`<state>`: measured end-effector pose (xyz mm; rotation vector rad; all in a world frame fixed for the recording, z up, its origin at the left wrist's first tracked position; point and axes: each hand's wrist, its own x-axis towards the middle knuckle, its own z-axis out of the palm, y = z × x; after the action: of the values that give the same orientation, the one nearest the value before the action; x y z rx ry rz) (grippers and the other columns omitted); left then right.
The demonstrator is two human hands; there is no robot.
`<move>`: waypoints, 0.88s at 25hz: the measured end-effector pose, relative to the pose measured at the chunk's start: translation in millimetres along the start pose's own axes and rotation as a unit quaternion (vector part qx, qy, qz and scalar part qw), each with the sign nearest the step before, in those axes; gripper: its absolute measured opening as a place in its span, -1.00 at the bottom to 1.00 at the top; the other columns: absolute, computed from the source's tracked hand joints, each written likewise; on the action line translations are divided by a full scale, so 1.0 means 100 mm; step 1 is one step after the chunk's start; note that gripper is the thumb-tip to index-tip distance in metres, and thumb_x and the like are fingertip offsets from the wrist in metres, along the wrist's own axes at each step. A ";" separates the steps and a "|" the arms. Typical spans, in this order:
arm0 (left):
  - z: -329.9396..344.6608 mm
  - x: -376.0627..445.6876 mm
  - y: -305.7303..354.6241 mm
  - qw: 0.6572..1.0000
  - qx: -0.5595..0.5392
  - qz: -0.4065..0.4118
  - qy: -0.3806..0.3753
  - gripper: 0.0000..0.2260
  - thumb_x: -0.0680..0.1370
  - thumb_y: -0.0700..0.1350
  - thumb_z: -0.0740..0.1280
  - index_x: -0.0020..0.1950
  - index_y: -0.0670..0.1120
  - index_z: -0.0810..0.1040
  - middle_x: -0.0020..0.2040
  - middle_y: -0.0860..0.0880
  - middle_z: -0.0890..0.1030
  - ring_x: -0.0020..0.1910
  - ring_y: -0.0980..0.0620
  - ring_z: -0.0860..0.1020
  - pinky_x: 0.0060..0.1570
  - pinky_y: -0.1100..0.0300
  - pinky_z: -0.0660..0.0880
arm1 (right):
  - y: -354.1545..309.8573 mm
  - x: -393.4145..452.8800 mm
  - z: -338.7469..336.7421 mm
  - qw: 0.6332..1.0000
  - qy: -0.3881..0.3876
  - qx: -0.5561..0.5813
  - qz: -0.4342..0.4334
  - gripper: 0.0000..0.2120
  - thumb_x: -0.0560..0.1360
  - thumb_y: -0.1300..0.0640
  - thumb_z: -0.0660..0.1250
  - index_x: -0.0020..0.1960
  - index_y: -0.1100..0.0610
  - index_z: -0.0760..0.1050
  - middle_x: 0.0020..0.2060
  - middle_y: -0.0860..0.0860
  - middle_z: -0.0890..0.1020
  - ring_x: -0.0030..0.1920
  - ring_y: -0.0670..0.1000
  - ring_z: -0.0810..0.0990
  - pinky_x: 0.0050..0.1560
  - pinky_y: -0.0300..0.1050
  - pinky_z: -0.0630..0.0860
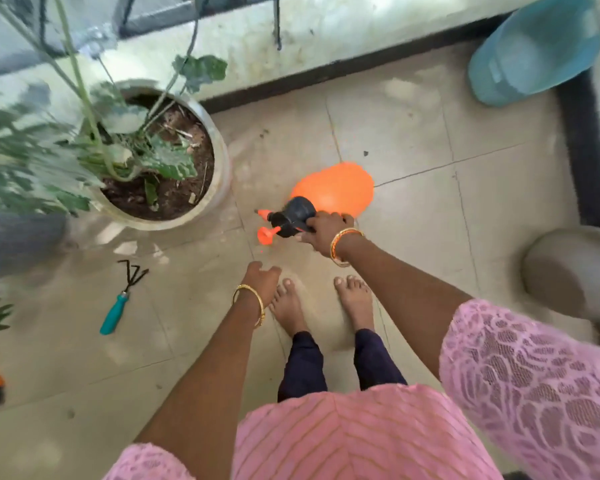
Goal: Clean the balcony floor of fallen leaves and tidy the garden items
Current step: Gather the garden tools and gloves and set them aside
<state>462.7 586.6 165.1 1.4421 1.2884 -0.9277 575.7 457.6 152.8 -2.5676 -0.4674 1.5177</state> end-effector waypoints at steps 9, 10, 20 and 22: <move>0.61 -1.10 0.17 0.984 0.144 0.047 -0.092 -0.56 0.50 -0.16 0.34 0.37 -0.11 0.37 0.22 -0.20 0.50 0.19 -0.18 0.50 0.21 -0.01 0.46 | 0.88 -1.71 0.09 0.763 0.094 0.595 0.235 -0.47 0.53 -0.25 0.15 0.14 0.19 0.55 0.12 0.19 0.57 0.15 0.16 0.51 0.19 -0.04 0.38; 0.71 -1.22 0.22 0.979 0.169 0.056 -0.102 -0.53 0.47 -0.11 0.36 0.37 -0.09 0.37 0.16 -0.17 0.53 0.14 -0.14 0.51 0.18 0.03 0.46 | 1.03 -1.79 0.21 0.715 0.115 0.634 0.270 -0.40 0.42 -0.36 0.19 0.14 0.11 0.56 0.16 0.16 0.57 0.21 0.16 0.51 0.28 0.04 0.39; 2.60 -1.83 1.04 0.907 0.304 0.200 -0.211 -0.59 0.53 -0.12 0.33 0.36 -0.05 0.34 0.11 -0.03 0.52 0.04 -0.02 0.51 0.01 0.21 0.43 | 2.65 -2.13 0.07 0.472 0.223 0.784 0.336 -0.60 0.51 -0.19 0.22 -0.21 0.13 0.53 -0.21 0.07 0.59 -0.15 0.05 0.55 0.05 -0.08 0.43; 2.98 -1.88 1.23 0.899 0.316 0.215 -0.214 -0.57 0.52 -0.14 0.34 0.37 -0.02 0.35 0.18 -0.05 0.48 0.06 0.01 0.49 -0.07 0.25 0.43 | 3.02 -2.11 -0.07 0.475 0.233 0.777 0.341 -0.57 0.50 -0.23 0.21 -0.23 0.12 0.52 -0.15 0.08 0.61 -0.03 0.10 0.56 0.19 0.03 0.45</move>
<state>571.9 251.6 288.2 1.7755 0.3109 -1.3216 547.8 104.5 253.5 -1.2399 1.4657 0.4295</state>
